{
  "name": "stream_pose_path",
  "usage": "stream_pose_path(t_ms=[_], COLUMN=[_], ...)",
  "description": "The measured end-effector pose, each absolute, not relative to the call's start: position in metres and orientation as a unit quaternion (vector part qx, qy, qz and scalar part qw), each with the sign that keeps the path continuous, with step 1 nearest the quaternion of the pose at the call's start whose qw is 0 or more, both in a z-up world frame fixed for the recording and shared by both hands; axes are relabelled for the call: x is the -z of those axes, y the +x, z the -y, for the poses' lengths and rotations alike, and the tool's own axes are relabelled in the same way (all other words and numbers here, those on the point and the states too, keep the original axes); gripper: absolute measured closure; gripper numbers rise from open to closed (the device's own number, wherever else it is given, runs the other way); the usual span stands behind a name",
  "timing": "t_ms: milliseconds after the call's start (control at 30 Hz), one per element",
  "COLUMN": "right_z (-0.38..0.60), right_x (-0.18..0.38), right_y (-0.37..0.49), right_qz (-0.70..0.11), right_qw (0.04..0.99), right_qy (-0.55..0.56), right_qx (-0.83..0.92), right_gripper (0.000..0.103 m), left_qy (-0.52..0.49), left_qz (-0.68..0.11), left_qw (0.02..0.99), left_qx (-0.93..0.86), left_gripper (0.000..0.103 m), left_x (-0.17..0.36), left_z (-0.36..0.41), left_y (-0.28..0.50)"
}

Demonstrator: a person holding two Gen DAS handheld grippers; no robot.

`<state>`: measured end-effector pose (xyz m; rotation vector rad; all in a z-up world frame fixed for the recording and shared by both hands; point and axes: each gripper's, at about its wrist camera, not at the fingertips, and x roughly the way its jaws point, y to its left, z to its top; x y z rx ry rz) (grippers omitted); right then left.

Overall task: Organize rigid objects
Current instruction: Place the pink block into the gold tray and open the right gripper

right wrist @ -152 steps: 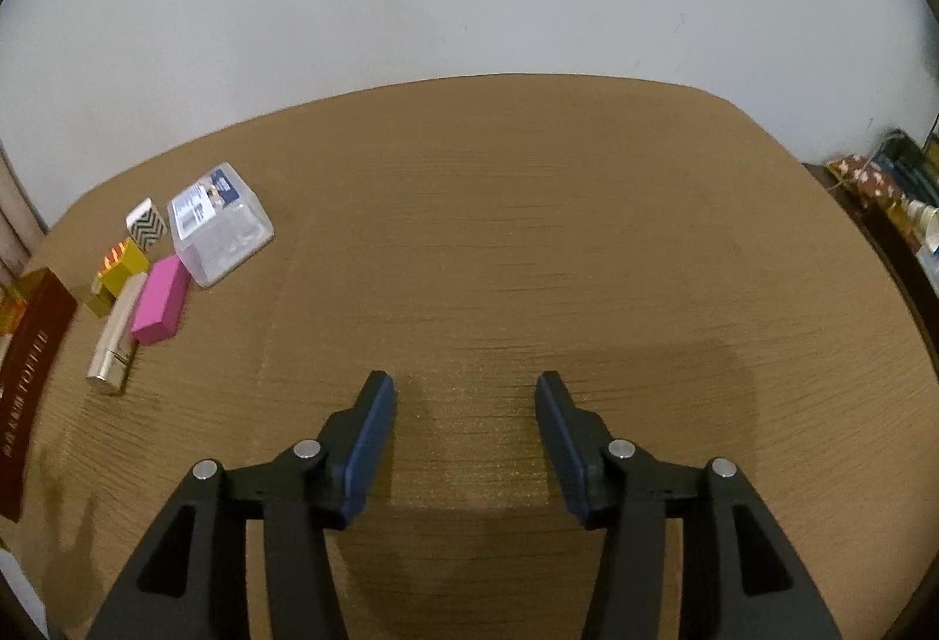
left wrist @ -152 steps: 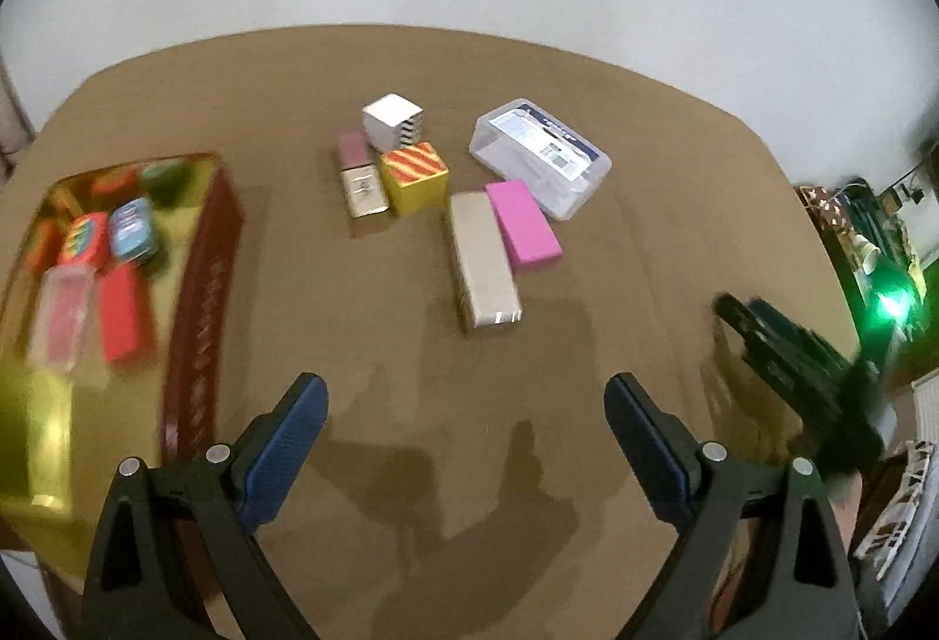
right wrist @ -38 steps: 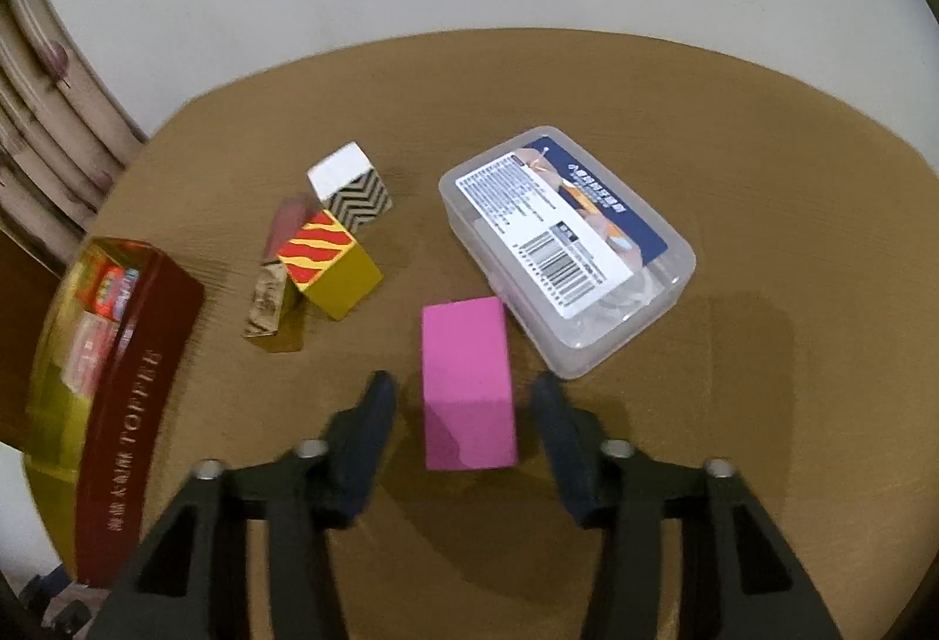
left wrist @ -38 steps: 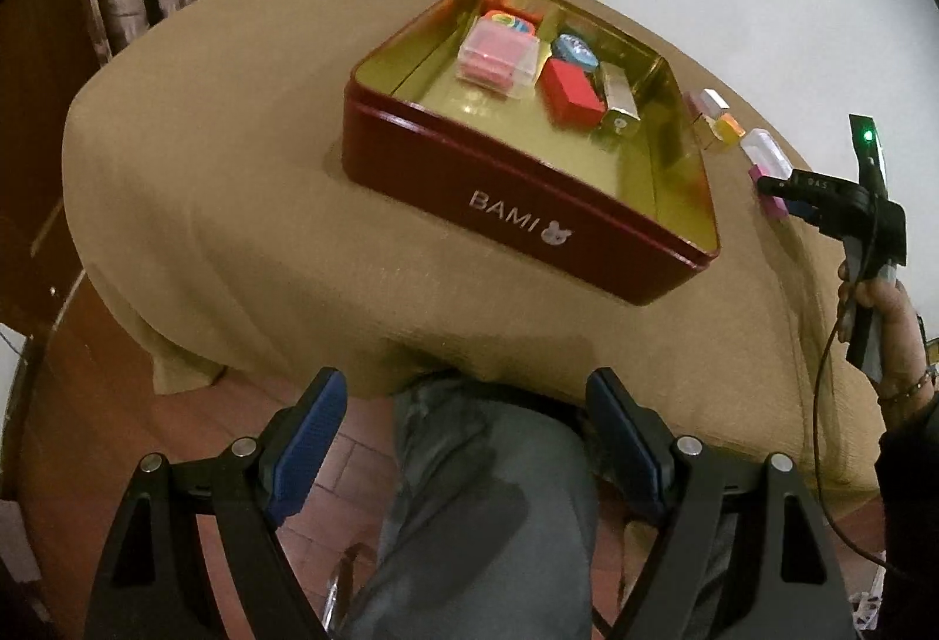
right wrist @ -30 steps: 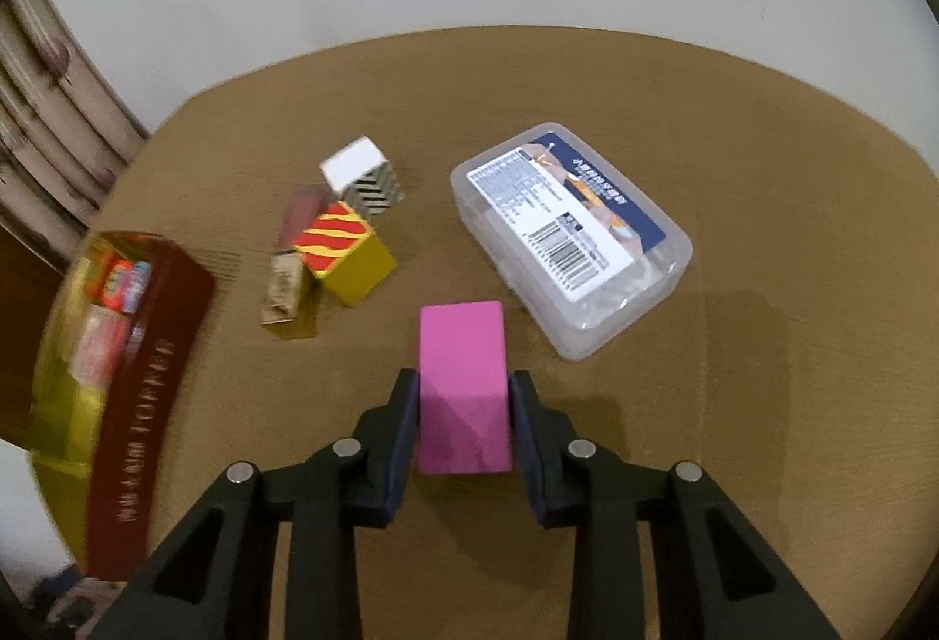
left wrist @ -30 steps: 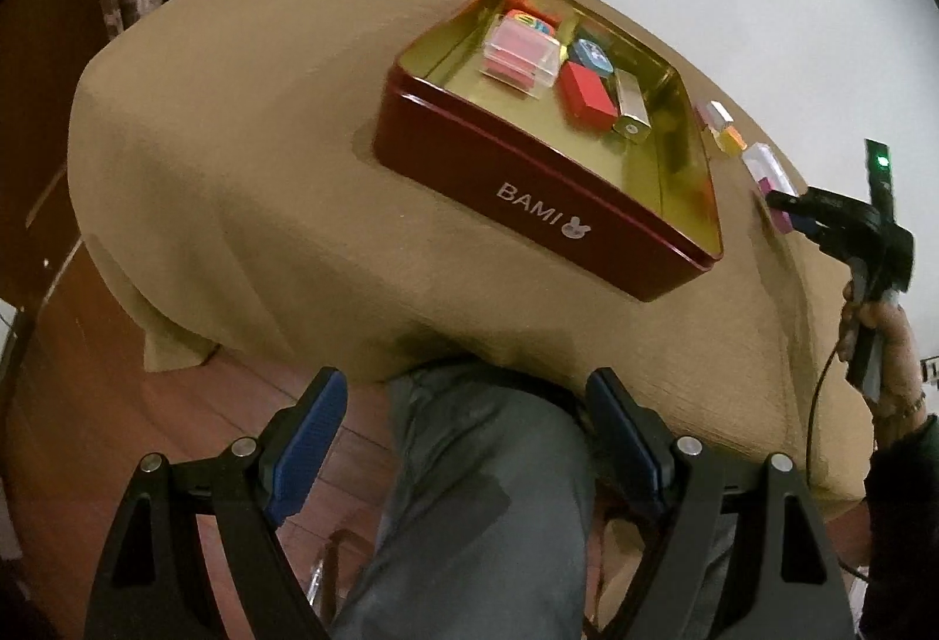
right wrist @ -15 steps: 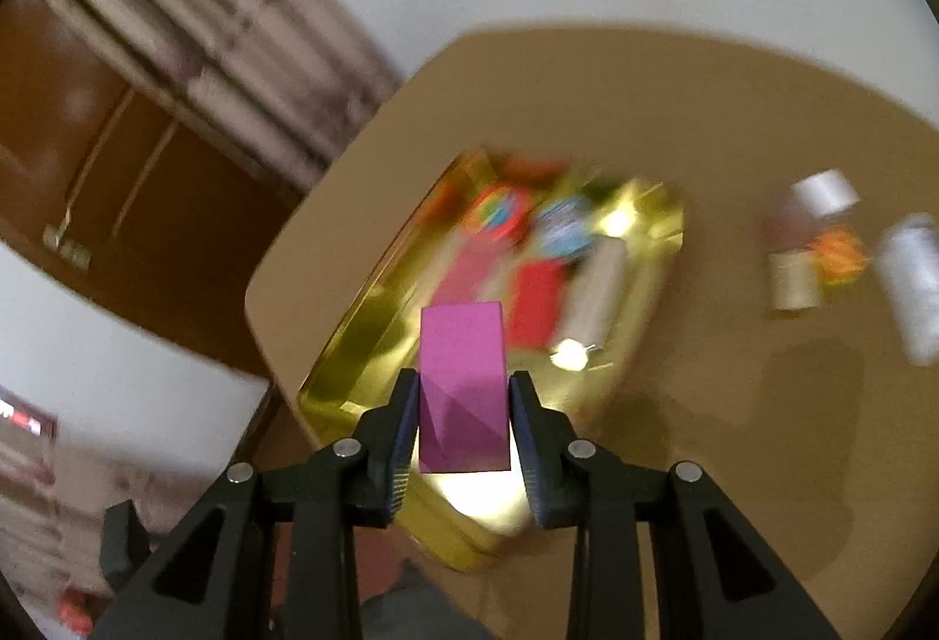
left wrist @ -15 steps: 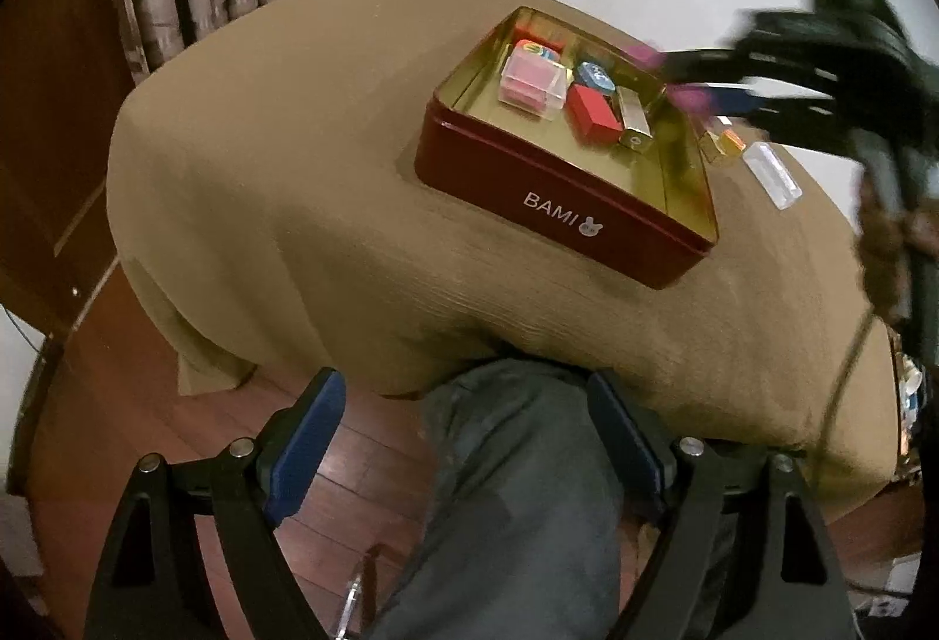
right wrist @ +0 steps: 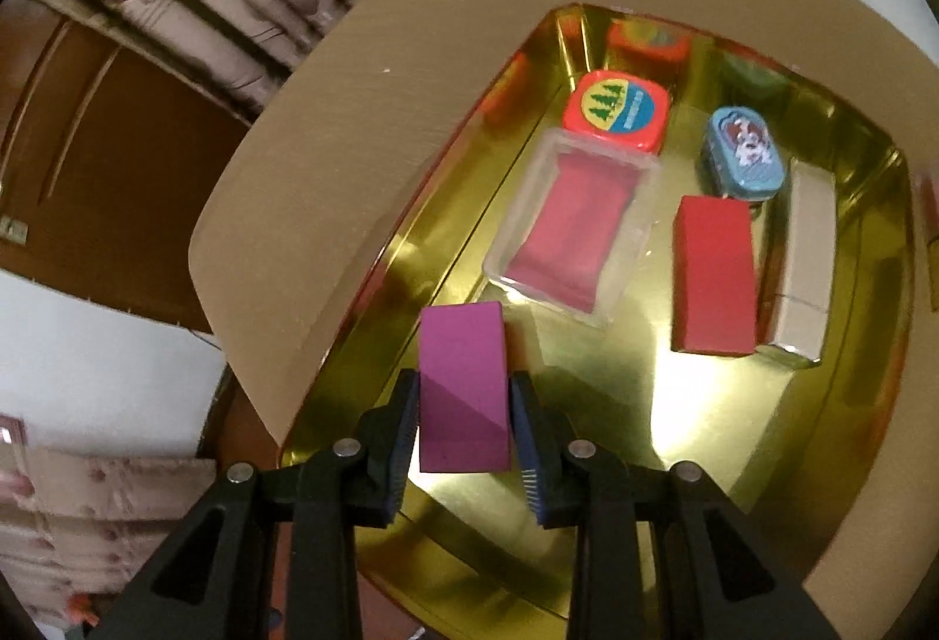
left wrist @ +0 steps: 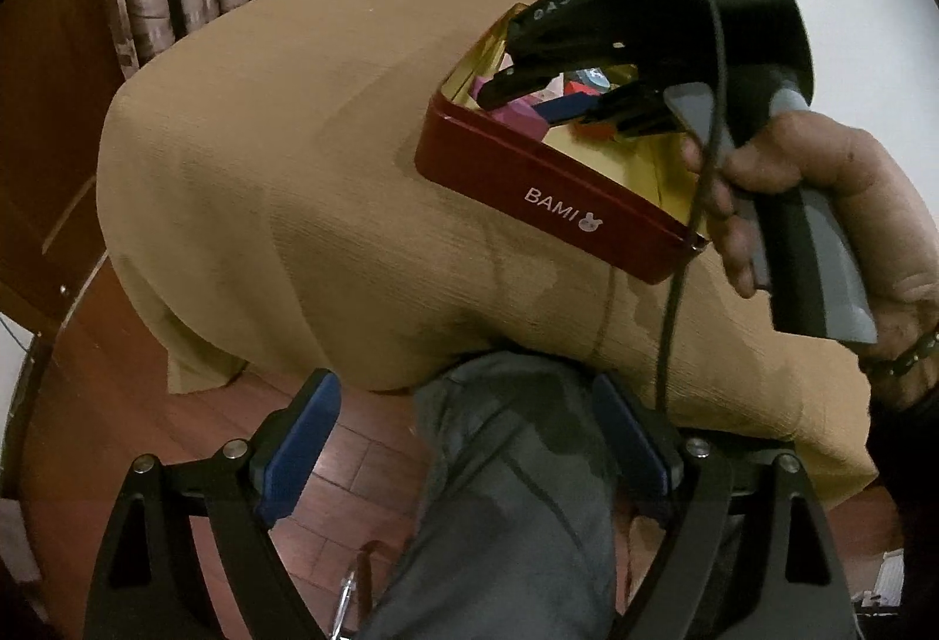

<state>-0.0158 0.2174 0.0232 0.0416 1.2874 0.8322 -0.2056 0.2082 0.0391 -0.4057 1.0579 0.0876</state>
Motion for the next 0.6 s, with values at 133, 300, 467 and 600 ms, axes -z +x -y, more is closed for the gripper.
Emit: stream_pose_path(t_ms=[133,300,467,600], right_z=[-0.223,-0.210,-0.133,-0.042], right_x=[-0.017,-0.028,-0.051,-0.035], right_y=[-0.022,-0.026,-0.040,-0.044], right_qz=[-0.589,-0.561,-0.482,-0.439], right_qw=[0.715,0.737,0.789,0.855], right_qy=[0.060,0.088,0.120,0.085], right_qx=[-0.372,-0.366,-0.362,-0.262], right_gripper=[0.070,0.070,0.070,0.065], left_qy=[-0.201,-0.193,-0.165,-0.146], left_qz=[-0.504,-0.502,-0.493,-0.490], left_qw=[0.839,0.842,0.852,0.859], left_qx=[-0.045,-0.052,-0.056,-0.035], left_gripper=[0.018,0.018,0.018,0.018], left_x=[-0.038,-0.037,-0.040,-0.046], left_z=[-0.204,-0.199,-0.187,-0.170], left_y=[-0.206,-0.206,-0.208,-0.209])
